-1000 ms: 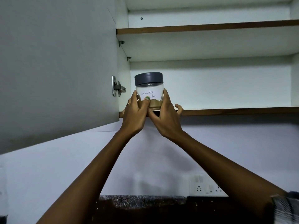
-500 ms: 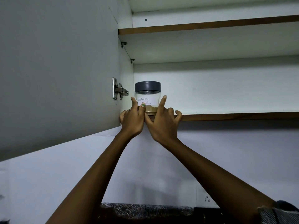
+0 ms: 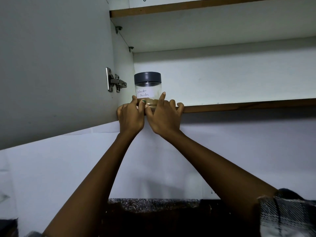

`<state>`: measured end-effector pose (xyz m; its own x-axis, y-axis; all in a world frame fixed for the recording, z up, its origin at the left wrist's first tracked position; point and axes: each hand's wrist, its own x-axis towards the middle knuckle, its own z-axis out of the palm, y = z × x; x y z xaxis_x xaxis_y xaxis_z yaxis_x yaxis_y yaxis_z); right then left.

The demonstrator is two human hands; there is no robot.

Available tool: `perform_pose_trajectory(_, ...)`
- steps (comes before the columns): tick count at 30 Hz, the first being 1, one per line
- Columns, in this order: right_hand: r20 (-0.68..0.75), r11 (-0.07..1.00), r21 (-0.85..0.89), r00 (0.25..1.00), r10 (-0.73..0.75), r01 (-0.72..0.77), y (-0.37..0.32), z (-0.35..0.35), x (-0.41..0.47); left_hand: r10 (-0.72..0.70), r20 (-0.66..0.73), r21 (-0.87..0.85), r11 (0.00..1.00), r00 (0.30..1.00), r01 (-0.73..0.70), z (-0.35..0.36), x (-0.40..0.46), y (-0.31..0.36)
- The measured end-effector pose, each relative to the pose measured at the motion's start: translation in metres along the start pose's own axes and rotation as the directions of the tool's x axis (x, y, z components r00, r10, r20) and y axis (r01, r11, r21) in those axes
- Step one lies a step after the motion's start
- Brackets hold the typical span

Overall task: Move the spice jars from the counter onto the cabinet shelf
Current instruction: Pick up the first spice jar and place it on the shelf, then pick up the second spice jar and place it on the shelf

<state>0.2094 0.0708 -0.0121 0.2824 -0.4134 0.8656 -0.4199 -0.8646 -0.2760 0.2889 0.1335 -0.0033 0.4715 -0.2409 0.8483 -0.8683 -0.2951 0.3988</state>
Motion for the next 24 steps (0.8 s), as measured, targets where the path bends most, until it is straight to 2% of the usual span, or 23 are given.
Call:
perform_pose_trajectory(6, 0.064, 0.999, 0.033, 0.997, -0.036, 0.033, 0.004, -0.01, -0.002, 0.018, -0.022, -0.106, 0.994, 1.0, -0.02, -0.009, -0.025, 0.004)
perform_pose_trajectory(10, -0.011, 0.98, 0.1, 0.985, -0.172, 0.172, 0.02, -0.027, -0.032, 0.142, -0.176, -0.195, 0.965, 0.974, -0.176, -0.015, -0.084, 0.008)
perform_pose_trajectory(12, -0.057, 0.969, 0.145, 0.979, -0.196, 0.203, 0.032, -0.032, -0.062, 0.217, -0.177, -0.245, 0.935, 0.96, -0.257, -0.014, -0.127, 0.005)
perform_pose_trajectory(15, -0.017, 0.967, 0.162, 0.98, -0.198, 0.198, 0.054, -0.034, -0.125, 0.251, 0.01, -0.312, 0.92, 0.968, -0.236, -0.009, -0.205, -0.009)
perform_pose_trajectory(18, 0.158, 0.975, 0.174, 0.973, -0.169, 0.141, 0.083, -0.03, -0.207, 0.191, 0.28, -0.34, 0.936, 0.941, -0.088, -0.003, -0.288, -0.029)
perform_pose_trajectory(20, 0.309, 0.985, 0.17, 0.947, -0.092, 0.04, 0.104, -0.028, -0.266, 0.122, 0.458, -0.33, 0.943, 0.881, 0.041, 0.002, -0.339, -0.04)
perform_pose_trajectory(24, 0.523, 0.985, 0.052, 0.845, 0.114, -0.164, 0.133, -0.028, -0.373, -0.039, 0.744, -0.186, 0.947, 0.667, 0.263, 0.009, -0.43, -0.056)
